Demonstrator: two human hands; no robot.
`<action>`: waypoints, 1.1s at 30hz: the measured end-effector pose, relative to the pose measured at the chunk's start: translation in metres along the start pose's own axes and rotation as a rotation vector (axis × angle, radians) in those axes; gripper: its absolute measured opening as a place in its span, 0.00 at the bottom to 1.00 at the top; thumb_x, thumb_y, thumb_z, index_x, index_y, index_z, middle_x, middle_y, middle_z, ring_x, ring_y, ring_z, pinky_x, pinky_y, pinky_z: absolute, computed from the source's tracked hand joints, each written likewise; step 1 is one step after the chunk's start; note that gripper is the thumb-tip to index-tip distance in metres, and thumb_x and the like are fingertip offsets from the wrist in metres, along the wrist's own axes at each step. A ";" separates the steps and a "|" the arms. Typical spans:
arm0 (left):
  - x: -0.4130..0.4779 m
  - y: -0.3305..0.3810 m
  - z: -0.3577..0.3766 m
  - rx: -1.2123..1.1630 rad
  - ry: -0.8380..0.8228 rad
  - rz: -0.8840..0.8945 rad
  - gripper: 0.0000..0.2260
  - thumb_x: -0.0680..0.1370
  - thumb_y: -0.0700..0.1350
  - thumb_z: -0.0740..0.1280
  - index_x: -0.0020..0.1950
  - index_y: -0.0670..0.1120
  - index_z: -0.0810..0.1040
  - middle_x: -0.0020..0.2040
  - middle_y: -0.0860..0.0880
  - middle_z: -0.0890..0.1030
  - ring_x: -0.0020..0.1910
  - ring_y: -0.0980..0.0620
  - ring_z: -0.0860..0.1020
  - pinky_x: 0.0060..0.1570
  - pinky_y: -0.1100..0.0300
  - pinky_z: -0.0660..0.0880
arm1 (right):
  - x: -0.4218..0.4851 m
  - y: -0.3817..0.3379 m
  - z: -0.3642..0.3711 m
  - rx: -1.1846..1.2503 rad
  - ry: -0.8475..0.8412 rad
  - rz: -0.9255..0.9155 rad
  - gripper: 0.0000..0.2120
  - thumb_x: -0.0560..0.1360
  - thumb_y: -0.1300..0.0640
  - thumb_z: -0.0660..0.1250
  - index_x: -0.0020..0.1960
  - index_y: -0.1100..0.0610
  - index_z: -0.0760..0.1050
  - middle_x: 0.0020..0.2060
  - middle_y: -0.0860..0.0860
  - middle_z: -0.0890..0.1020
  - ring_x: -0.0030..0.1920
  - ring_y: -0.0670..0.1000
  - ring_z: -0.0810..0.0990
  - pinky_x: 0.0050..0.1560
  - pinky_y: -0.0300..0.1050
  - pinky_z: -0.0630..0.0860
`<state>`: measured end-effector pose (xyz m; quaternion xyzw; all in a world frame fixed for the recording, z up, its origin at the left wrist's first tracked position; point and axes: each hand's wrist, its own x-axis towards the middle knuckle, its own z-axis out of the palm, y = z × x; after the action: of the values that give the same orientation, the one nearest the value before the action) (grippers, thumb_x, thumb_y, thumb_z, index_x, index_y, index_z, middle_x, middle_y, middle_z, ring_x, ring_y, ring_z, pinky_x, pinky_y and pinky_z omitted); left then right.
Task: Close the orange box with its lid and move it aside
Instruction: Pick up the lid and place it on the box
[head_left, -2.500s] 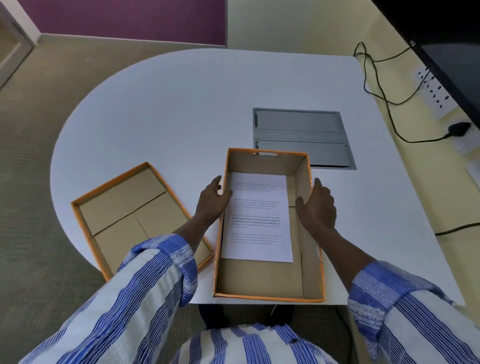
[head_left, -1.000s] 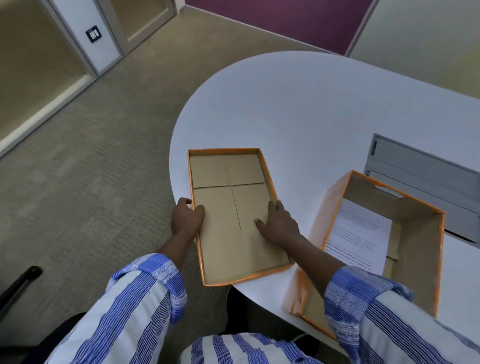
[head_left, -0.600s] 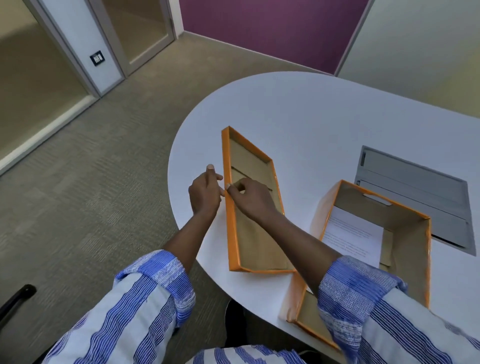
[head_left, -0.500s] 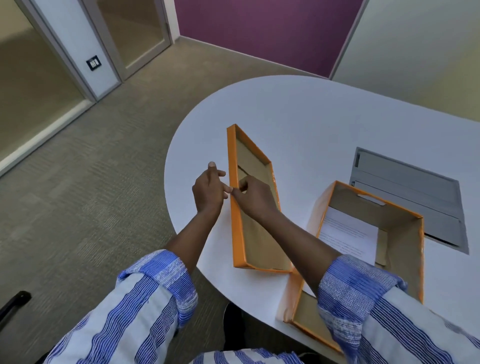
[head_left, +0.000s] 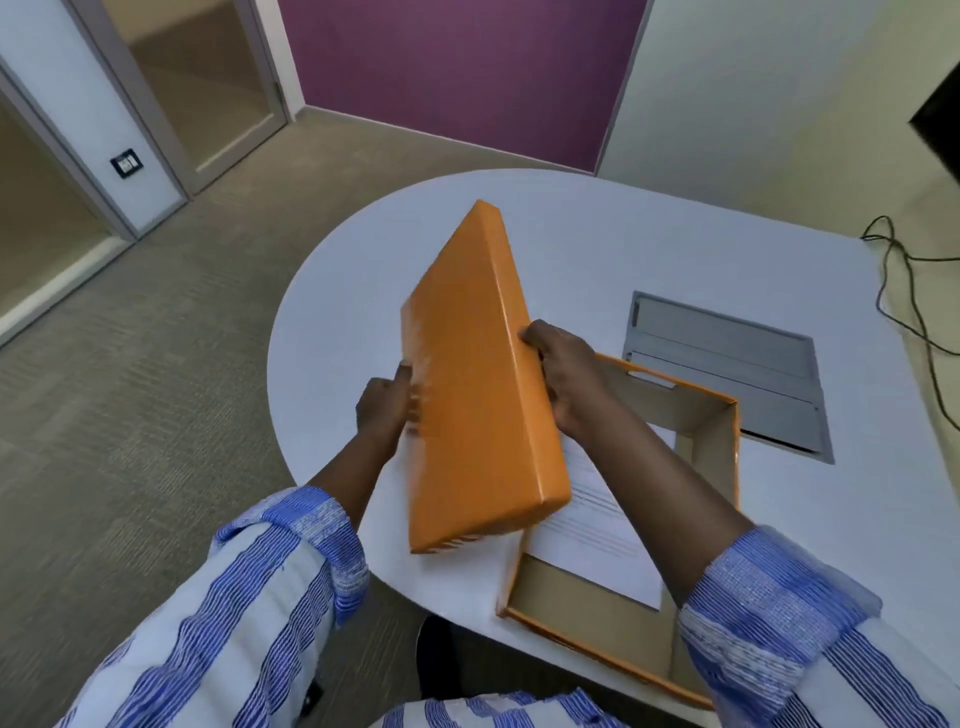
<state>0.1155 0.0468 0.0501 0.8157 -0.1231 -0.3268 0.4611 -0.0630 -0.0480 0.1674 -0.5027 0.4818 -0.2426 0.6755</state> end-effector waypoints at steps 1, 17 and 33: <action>-0.002 -0.003 0.002 -0.033 -0.043 -0.035 0.25 0.81 0.65 0.58 0.46 0.44 0.77 0.44 0.44 0.81 0.47 0.41 0.81 0.47 0.50 0.79 | -0.007 -0.002 -0.011 0.073 -0.013 0.030 0.09 0.76 0.54 0.66 0.39 0.55 0.74 0.28 0.50 0.76 0.31 0.52 0.76 0.40 0.49 0.75; -0.100 0.032 0.132 0.180 -0.220 0.078 0.25 0.79 0.65 0.61 0.56 0.43 0.77 0.52 0.44 0.81 0.51 0.43 0.80 0.46 0.51 0.75 | -0.092 0.084 -0.206 -0.312 0.315 -0.135 0.18 0.83 0.42 0.56 0.67 0.51 0.70 0.51 0.46 0.78 0.49 0.48 0.78 0.51 0.47 0.73; -0.138 0.017 0.168 0.460 -0.227 0.113 0.27 0.80 0.57 0.67 0.69 0.37 0.72 0.63 0.39 0.79 0.55 0.43 0.78 0.49 0.54 0.73 | -0.092 0.156 -0.248 -0.019 0.194 0.213 0.33 0.77 0.34 0.63 0.76 0.49 0.63 0.64 0.51 0.78 0.57 0.54 0.80 0.60 0.58 0.78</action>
<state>-0.0958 -0.0057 0.0612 0.8489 -0.2907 -0.3534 0.2644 -0.3480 -0.0251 0.0553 -0.4292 0.5976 -0.2126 0.6430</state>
